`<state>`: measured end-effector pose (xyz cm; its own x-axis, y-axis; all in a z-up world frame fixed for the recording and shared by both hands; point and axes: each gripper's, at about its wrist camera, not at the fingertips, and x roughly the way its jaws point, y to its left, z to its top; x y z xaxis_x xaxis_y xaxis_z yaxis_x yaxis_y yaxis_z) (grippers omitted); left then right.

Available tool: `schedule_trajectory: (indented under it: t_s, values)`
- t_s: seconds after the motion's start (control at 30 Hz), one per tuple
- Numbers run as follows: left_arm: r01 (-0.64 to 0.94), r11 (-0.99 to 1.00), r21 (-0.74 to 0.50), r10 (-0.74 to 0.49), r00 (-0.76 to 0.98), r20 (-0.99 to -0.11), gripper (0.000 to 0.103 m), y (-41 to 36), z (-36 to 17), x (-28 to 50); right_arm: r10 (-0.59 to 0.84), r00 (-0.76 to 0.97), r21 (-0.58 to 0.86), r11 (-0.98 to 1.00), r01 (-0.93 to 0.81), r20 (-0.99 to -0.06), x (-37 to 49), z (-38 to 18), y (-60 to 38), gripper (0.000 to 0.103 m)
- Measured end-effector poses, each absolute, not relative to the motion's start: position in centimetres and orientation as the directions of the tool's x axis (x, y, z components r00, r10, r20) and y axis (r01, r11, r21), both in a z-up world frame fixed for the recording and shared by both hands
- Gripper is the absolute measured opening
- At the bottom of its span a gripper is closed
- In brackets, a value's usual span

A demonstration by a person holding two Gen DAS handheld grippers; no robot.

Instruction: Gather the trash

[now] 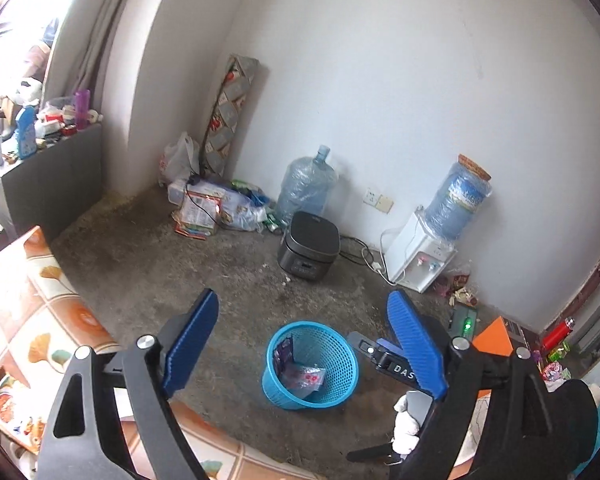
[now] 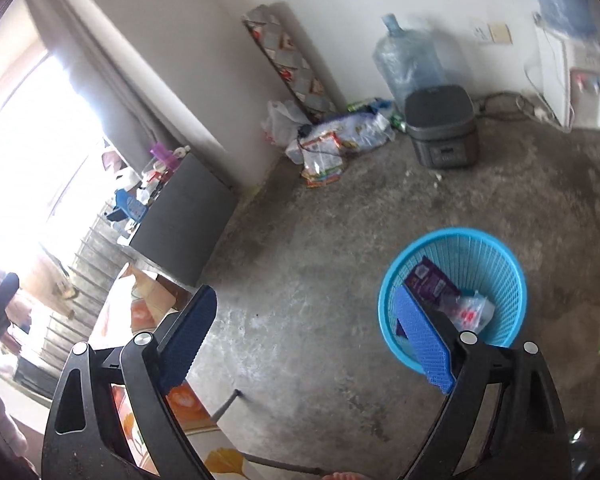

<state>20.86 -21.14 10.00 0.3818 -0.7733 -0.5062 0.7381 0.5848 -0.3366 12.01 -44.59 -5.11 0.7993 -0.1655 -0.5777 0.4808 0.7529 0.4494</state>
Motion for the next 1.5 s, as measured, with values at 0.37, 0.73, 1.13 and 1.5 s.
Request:
schedule_trajectory:
  t_s: [0.37, 0.73, 1.13, 1.5]
  values:
    - [0.506, 0.793, -0.34, -0.609, 0.677, -0.413, 0.092, -1.6, 12.2, 17.8, -0.122, 0.909, 0.245, 0.941, 0.234, -0.399, 12.3, 2.1, -35.4, 0.095]
    - [0.323, 0.833, -0.45, -0.521, 0.731, -0.44, 0.091, 8.6, 8.4, 16.7, 0.299, 0.821, 0.422, 0.903, -0.079, -0.486, 21.4, 0.8, -28.7, 0.09]
    - [0.28, 0.851, -0.444, -0.506, 0.666, -0.549, 0.057, 8.3, 3.3, 20.8, 0.312, 0.612, 0.388, 0.922, -0.009, -0.726, 30.1, -6.0, -23.7, 0.056]
    - [0.206, 0.951, -0.231, -0.309, 0.601, -0.737, 0.054, 6.1, -0.1, 29.8, 0.362, 0.538, 0.383, 0.92, -0.079, -0.761, 30.0, -7.1, -19.4, 0.043]
